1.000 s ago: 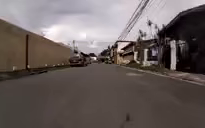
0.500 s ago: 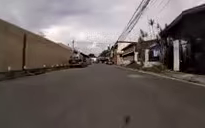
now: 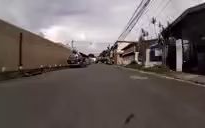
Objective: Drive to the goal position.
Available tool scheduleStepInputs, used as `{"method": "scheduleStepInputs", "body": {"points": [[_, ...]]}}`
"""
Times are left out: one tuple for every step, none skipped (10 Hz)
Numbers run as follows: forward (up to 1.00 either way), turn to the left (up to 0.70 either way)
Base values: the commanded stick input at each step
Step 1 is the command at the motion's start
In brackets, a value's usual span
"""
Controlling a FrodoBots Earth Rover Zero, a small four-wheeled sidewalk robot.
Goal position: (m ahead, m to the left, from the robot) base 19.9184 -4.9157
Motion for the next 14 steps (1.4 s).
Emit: {"method": "scheduleStepInputs", "body": {"points": [[0.7,0.0],[0.7,0.0],[0.7,0.0],[0.7,0.0],[0.7,0.0],[0.7,0.0],[0.7,0.0],[0.7,0.0],[0.7,0.0],[0.7,0.0],[0.7,0.0],[0.7,0.0],[0.7,0.0],[0.7,-0.11]]}}
